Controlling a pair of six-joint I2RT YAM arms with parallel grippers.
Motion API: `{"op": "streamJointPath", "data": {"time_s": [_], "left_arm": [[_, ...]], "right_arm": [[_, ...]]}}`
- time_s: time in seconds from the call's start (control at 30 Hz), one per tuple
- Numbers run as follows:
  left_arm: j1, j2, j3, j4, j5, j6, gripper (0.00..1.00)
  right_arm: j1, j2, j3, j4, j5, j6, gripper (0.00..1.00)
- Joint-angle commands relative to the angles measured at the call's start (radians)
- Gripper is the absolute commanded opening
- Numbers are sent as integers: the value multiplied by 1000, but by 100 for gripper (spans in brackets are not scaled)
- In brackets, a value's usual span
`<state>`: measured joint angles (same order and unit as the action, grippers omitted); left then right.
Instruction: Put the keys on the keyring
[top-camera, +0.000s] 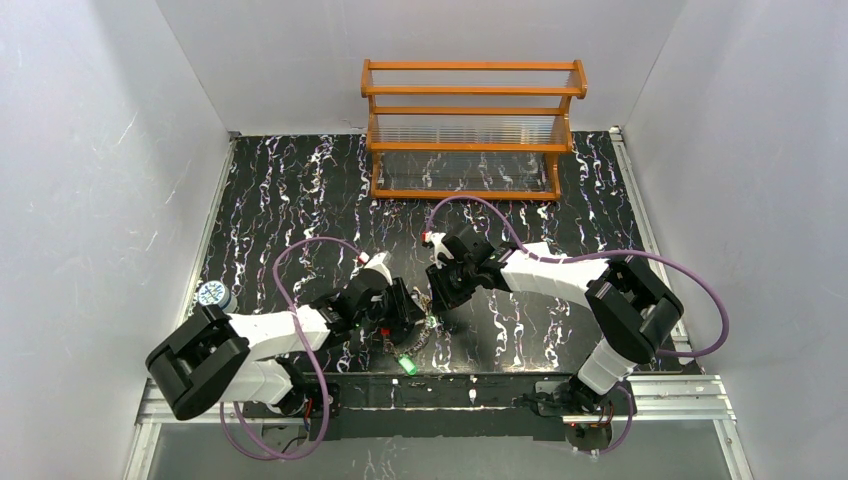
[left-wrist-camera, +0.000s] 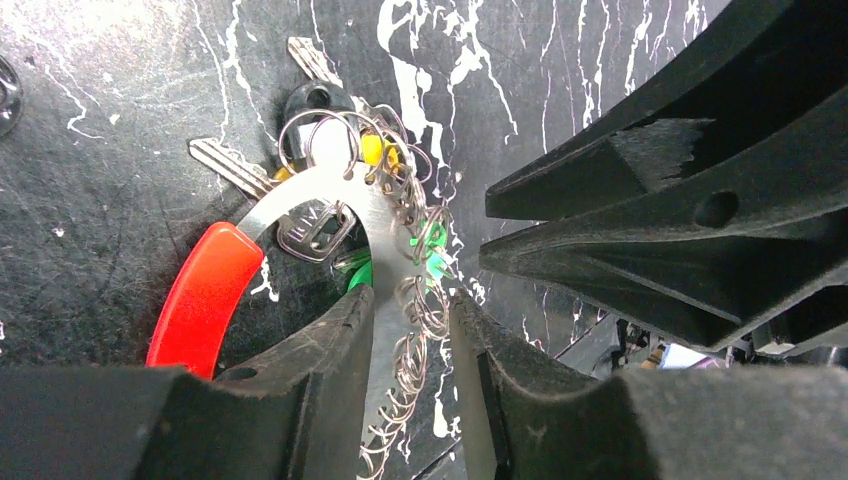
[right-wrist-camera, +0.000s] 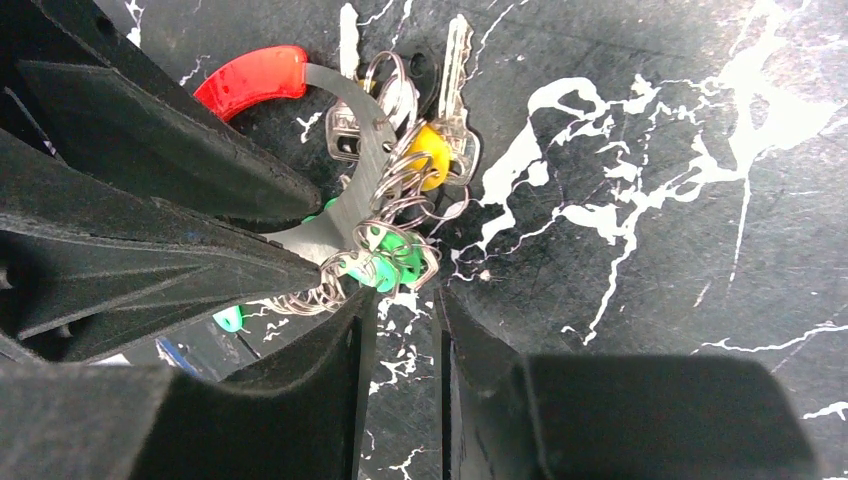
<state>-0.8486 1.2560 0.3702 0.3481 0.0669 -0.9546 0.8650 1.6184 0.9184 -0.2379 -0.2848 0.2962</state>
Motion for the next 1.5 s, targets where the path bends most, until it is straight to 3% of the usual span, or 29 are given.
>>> {"op": "streamJointPath", "data": {"time_s": [0.0,0.4,0.67,0.83,0.97,1.17,1.27,1.47], "left_arm": [[-12,29,23,28,-16,-34,31],[-50,92,57,29,-20,-38,27],[-53,45,72,20,-43,-38,32],[-61,5,75,9,-53,-47,28],[-68,3,91,-42,-95,-34,27],[-82,23,129,-118,-125,-11,34],[-88,31,181,-240,-165,31,38],[-90,15,188,-210,-129,34,32]], "right_arm": [[-3,-34,-4,-13,45,2,35],[-6,-41,-11,-17,58,-2,35],[-4,-43,-13,-19,55,-2,36],[-5,-39,-16,-20,58,-4,36],[-4,-37,-14,-18,53,-4,36],[-5,-35,-13,-22,59,-6,36],[-6,-37,-13,-23,61,-5,36],[-22,-35,-33,-9,61,14,36]]}}
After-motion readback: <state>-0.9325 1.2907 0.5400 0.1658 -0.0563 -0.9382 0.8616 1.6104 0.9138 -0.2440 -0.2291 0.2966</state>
